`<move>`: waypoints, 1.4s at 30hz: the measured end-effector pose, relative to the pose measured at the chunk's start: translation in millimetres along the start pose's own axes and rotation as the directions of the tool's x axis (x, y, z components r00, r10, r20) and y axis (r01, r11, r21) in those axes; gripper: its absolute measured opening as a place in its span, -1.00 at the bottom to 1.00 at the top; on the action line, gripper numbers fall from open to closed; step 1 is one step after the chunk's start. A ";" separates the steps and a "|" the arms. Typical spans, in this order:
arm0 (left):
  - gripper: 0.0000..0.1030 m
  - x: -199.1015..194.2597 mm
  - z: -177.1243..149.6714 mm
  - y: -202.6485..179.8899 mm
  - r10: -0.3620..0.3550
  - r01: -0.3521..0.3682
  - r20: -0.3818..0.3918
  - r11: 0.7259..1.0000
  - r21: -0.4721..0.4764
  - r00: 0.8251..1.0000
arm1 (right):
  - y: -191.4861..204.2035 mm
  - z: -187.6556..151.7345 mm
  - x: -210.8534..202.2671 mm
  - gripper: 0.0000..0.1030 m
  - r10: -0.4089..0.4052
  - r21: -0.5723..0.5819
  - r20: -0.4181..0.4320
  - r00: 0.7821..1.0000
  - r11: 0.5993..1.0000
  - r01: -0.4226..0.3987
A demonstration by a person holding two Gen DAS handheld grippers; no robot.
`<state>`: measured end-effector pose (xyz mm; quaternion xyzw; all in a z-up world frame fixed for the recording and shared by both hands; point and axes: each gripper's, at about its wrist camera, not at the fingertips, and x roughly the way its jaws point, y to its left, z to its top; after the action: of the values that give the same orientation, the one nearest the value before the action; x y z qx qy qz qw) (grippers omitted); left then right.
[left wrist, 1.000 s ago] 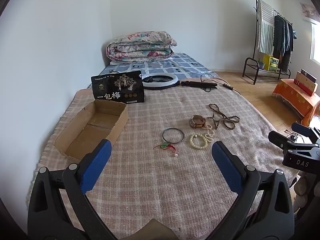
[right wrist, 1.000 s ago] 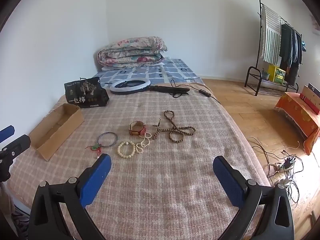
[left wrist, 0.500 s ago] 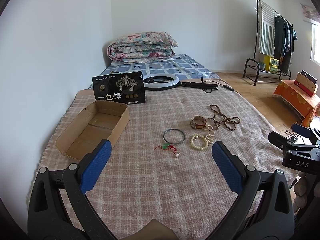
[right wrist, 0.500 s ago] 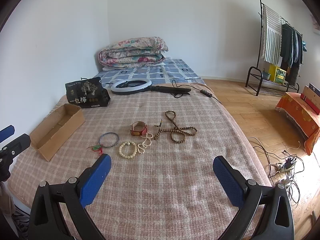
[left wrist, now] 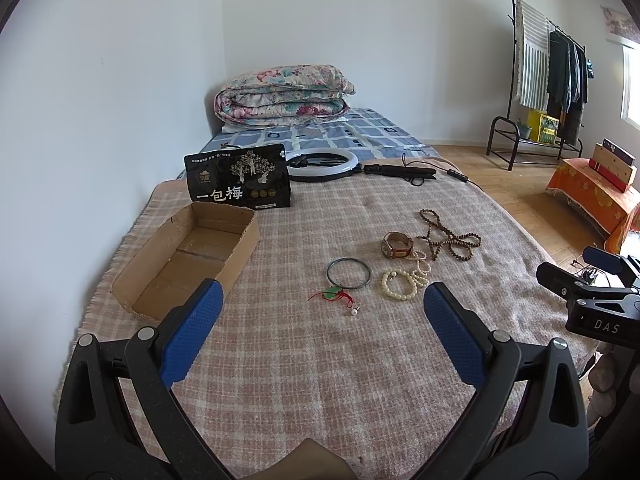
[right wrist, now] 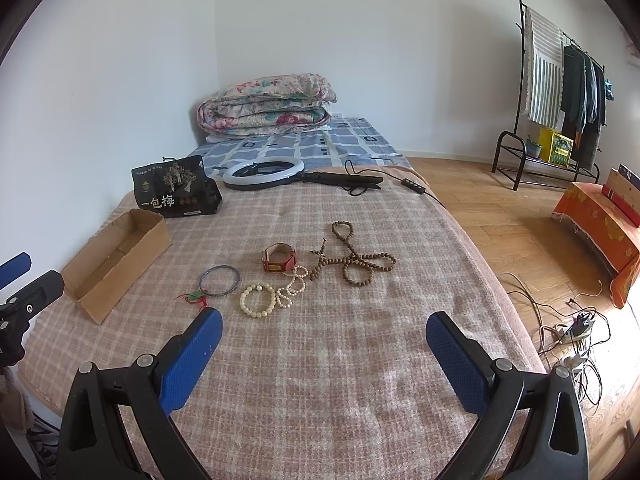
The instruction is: Organize jewelry
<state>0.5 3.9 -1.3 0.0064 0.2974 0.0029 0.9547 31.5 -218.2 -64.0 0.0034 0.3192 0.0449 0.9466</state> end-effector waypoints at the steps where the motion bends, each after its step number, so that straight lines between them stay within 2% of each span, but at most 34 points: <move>1: 0.98 0.0 0.0 0.1 0.001 -0.001 0.000 1.000 0.000 1.000 | 0.9 0.1 0.4 0.99 0.000 0.000 -0.001 1.000 1.000 0.000; 42: 0.98 -0.7 0.7 0.0 0.002 -0.002 -0.002 1.000 0.001 1.000 | -0.8 -3.3 1.6 0.99 0.004 0.005 -0.008 1.000 1.000 -0.004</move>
<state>0.3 3.9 -0.3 0.0070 0.2982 0.0037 0.9545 30.9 -219.0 -67.6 0.0061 0.3230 0.0460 0.9453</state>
